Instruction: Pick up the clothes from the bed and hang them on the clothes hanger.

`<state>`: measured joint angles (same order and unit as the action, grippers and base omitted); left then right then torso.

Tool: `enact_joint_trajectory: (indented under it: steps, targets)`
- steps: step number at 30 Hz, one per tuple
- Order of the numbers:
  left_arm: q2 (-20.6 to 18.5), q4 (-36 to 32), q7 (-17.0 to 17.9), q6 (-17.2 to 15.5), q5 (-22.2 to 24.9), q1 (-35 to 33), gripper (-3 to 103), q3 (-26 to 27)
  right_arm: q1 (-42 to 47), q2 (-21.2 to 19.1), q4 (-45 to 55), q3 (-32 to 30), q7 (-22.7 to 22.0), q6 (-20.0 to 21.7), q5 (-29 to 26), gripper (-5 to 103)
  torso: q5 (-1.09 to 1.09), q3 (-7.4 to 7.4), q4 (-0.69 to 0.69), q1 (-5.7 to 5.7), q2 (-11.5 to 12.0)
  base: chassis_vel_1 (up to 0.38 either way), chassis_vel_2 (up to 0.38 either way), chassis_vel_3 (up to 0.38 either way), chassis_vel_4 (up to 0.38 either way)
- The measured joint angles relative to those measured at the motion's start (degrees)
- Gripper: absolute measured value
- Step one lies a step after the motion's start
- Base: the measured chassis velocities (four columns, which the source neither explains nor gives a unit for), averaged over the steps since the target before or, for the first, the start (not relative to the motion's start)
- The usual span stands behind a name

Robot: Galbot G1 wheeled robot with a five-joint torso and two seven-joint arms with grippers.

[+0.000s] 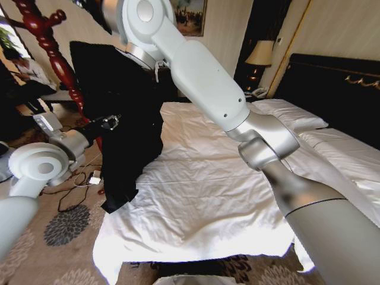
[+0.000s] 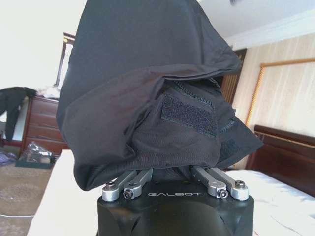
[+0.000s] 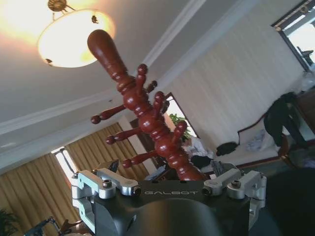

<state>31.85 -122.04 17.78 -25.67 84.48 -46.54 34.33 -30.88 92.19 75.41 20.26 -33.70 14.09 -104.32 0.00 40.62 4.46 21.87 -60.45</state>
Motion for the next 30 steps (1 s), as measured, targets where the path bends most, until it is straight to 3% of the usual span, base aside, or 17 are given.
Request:
enact_joint_trajectory:
  steps: [6, 11, 16, 22, 26, 30]
  targets:
    - [-0.94, 2.61, -0.32, 0.08, 2.44, 1.47, 19, 2.69, 2.23, -0.04, 1.49, -1.18, -2.16, 1.55, -1.74, 100, 0.0, 0.0, 0.0, 0.01, 0.0, 0.0, 0.0, 0.0, 0.0]
    - [-1.5, 2.29, -1.1, 0.33, 3.43, 1.89, 19, 2.99, 3.74, -1.19, 3.47, -1.53, -1.06, 4.45, -4.99, 100, 0.0, -0.01, -0.04, -0.01, -0.01, 0.0, 0.0, 0.0, 0.0]
    - [-1.44, 0.56, -1.35, 0.44, 4.22, 2.32, 19, 2.66, 6.38, -2.75, 5.66, -0.61, 1.17, 6.68, -6.33, 100, 0.04, 0.0, 0.05, 0.01, 0.0, 0.0, 0.0, 0.0, 0.0]
    - [-1.47, -1.36, -1.32, 0.4, 3.58, 1.33, 19, 1.12, 7.95, -0.22, 6.09, -1.08, 3.52, 5.33, -4.56, 100, -0.02, -0.01, -0.07, 0.0, 0.0, 0.0, 0.0, 0.0, 0.0]
    - [-1.25, -2.26, -1.2, 0.16, 2.2, -0.17, 19, 0.25, 7.74, -0.06, 6.2, -1.81, 4.69, 4.32, -3.83, 100, 0.01, 0.0, 0.03, 0.0, 0.0, 0.0, 0.0, 0.0, 0.0]
    - [-0.59, -3.27, -1.06, 0.07, 0.06, -1.59, 19, -1.33, 5.81, -0.05, 5.62, -1.07, 5.12, 4.15, -2.8, 100, 0.0, -0.01, -0.03, -0.01, 0.0, 0.0, 0.0, 0.0, 0.0]
